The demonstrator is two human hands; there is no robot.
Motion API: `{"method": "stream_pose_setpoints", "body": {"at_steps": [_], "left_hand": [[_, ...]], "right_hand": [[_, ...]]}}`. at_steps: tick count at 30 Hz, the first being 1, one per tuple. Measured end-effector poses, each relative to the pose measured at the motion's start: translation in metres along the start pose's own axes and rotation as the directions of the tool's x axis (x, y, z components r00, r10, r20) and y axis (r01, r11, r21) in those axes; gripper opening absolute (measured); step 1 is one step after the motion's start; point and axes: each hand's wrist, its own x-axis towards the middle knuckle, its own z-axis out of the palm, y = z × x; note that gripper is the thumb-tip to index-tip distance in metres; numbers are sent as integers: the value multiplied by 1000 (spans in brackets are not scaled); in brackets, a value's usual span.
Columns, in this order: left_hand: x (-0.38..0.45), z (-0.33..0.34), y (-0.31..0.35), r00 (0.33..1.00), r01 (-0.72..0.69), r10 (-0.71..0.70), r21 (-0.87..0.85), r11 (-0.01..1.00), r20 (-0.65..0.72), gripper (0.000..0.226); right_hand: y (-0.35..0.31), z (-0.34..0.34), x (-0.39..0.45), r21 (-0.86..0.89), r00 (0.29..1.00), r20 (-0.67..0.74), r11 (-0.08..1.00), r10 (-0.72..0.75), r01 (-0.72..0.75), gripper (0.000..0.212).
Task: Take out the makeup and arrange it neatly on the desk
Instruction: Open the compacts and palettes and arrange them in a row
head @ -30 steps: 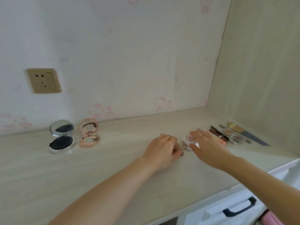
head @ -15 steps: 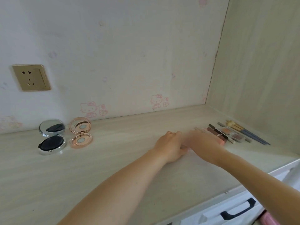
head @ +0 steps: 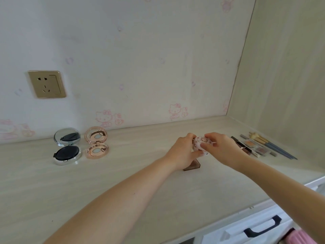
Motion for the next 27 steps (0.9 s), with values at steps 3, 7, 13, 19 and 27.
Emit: {"method": "stream_pose_setpoints", "body": {"at_steps": [3, 7, 13, 19, 27], "left_hand": [[-11, -15, -6, 999, -13, 11, -46, 999, -35, 51], [-30, -36, -14, 995, -30, 15, -152, 988, -102, 48], [-80, -78, -16, 986, -9, -57, -397, 918, -155, 27], [-128, -113, -37, 955, 76, -207, -499, 864, -214, 45], [-180, -145, -73, 866, 122, -376, -589, 799, -330, 45]], "right_hand": [[-15, 2, -4, 60, 1000, 11, 998, -25, 24, 45], [-38, 7, -10, 170, 995, 57, 983, -77, 66, 40], [-75, 28, -21, 540, 978, 187, 841, -91, -25, 33], [-125, 61, -34, 581, 957, 228, 813, -179, 14, 28], [-174, 109, -48, 572, 924, 242, 813, -295, 110, 25]]}}
